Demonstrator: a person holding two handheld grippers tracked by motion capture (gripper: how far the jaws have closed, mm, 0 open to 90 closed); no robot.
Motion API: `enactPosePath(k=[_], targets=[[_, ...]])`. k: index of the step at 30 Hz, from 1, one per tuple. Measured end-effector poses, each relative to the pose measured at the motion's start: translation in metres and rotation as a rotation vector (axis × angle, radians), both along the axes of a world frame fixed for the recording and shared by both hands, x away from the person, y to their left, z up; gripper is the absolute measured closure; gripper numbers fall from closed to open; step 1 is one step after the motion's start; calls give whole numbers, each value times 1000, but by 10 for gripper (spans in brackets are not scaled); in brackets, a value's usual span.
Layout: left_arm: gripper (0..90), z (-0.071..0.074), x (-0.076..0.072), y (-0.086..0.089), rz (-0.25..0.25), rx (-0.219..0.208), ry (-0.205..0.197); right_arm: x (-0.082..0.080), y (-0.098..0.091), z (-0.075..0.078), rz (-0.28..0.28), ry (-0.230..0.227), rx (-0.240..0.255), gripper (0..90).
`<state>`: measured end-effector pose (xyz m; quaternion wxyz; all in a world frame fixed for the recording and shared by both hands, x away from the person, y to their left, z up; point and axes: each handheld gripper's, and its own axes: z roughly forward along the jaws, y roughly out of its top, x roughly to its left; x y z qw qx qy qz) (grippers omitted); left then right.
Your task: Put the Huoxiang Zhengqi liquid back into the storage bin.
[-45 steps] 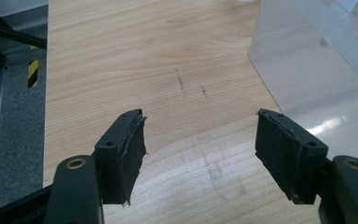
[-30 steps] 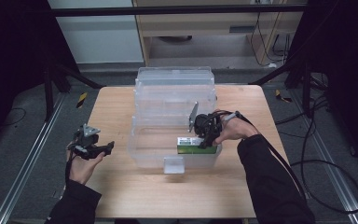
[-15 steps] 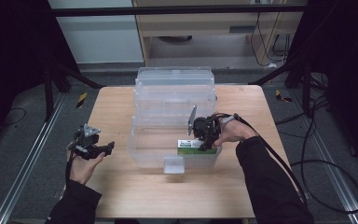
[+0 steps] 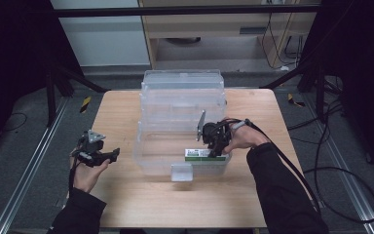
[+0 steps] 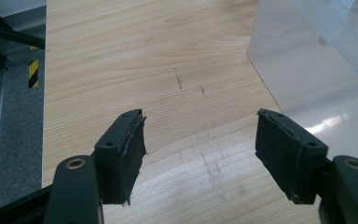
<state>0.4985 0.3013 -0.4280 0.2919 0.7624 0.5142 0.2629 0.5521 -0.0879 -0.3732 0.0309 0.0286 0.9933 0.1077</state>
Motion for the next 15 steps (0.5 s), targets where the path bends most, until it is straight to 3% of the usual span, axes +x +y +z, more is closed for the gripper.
enactPosePath(k=[8, 15], targets=[[320, 0, 0, 0, -2, -1, 0, -2, -5, 9, -41, -12, 35, 621], [321, 0, 0, 0, 1, -2, 1, -9, -12, 31, -92, -47, 106, 611]])
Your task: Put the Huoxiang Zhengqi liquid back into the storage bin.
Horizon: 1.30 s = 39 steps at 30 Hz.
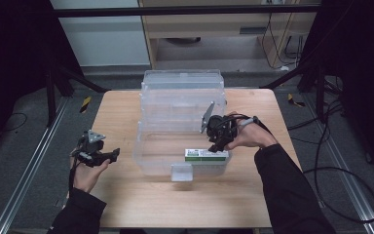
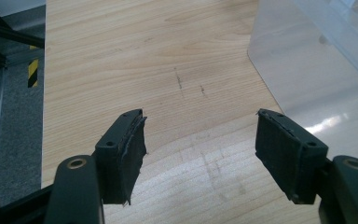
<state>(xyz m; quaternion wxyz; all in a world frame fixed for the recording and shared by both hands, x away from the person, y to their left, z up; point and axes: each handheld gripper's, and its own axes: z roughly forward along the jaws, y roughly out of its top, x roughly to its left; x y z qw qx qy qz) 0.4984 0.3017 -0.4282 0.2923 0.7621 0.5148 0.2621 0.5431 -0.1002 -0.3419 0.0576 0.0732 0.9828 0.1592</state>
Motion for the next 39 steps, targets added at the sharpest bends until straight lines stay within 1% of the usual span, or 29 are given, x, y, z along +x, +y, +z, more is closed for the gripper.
enactPosePath(k=[1, 2, 5, 8, 9, 13, 16, 20, 21, 22, 23, 26, 29, 32, 35, 39], targets=[[321, 0, 0, 0, 0, 0, 0, 0, 0, 0, 0, 0, 0, 611], [322, 0, 0, 0, 1, 1, -2, -4, 0, 5, -16, -8, 23, 622], [322, 1, 0, 0, 4, -1, -4, -11, 3, 8, -28, -2, 56, 621], [324, 1, 0, 1, 4, -2, -4, -18, 10, 6, -21, 12, 59, 608], [325, 1, 0, 1, 4, -2, -4, -19, 11, 5, -9, 19, 58, 598], [325, 0, 0, 0, 2, -1, -2, -25, 21, -1, -1, 36, 52, 568], [325, 1, 0, 1, 3, -3, -4, -28, 27, -6, 13, 34, 55, 547], [325, 0, 0, 1, 4, -2, -2, -31, 32, -11, 26, 33, 60, 542], [325, 0, 0, 1, 3, -2, -1, -32, 34, -12, 21, 31, 72, 543], [325, 0, 0, 1, 3, -1, 0, -32, 36, -13, 17, 42, 78, 543], [325, 0, 0, 1, 3, -1, 0, -32, 37, -15, 20, 43, 79, 542], [324, 0, 0, 1, 2, -1, 0, -33, 42, -21, 27, 57, 65, 539], [324, 0, 0, 1, 2, -1, 1, -34, 46, -26, 31, 72, 64, 539], [324, -1, 0, 1, 2, -2, 3, -34, 49, -30, 28, 82, 50, 545], [323, -1, 1, 0, 1, -2, 5, -33, 51, -34, 41, 83, 39, 559], [324, -1, 1, 0, 1, -1, 4, -32, 54, -40, 42, 95, 24, 571]])
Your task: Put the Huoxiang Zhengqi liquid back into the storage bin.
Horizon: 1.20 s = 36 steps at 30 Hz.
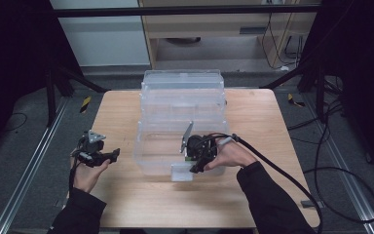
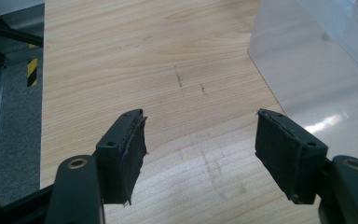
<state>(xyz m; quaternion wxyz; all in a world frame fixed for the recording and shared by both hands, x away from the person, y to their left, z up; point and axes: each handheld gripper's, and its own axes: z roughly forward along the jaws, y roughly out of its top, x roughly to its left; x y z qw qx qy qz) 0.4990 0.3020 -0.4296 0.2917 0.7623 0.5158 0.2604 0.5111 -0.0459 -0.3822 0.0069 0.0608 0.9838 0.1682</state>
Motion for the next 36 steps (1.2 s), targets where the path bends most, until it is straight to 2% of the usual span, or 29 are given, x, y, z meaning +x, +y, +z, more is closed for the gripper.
enactPosePath(k=[16, 21, 36], targets=[[324, 1, 0, 0, 0, 1, -1, 6, 7, -18, 1, 22, -47, 608], [324, 1, 0, 1, -1, 1, -2, 8, 7, -20, -6, 36, -52, 625], [326, 7, 1, -1, -15, 4, -21, 7, 8, -21, -11, 33, -54, 629]])
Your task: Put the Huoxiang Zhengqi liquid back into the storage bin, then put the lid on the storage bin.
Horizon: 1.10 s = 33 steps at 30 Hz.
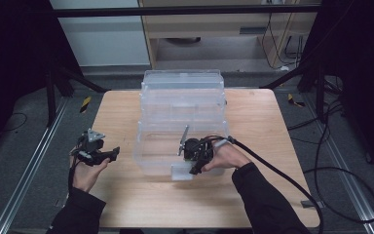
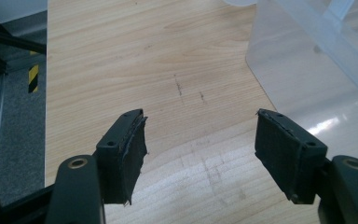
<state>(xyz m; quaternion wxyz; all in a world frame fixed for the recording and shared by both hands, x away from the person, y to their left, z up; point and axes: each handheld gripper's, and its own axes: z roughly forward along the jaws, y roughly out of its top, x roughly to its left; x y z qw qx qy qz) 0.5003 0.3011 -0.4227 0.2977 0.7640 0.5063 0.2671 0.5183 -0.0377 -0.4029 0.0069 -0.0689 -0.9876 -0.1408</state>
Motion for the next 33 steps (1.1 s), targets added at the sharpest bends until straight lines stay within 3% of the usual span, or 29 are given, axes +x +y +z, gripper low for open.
enactPosePath(k=[11, 18, 25, 33], targets=[[327, 24, 5, -8, -44, -11, -57, 0, -1, -1, 0, 4, 11, 638], [329, 34, 14, -14, -73, -6, -71, 0, -2, -1, 13, 1, 16, 641], [329, 56, 24, -24, -143, 1, -86, 0, -4, -1, 11, -1, 26, 640], [333, 83, 39, -35, -223, 42, -93, 0, -4, -1, 16, -4, 29, 639]])
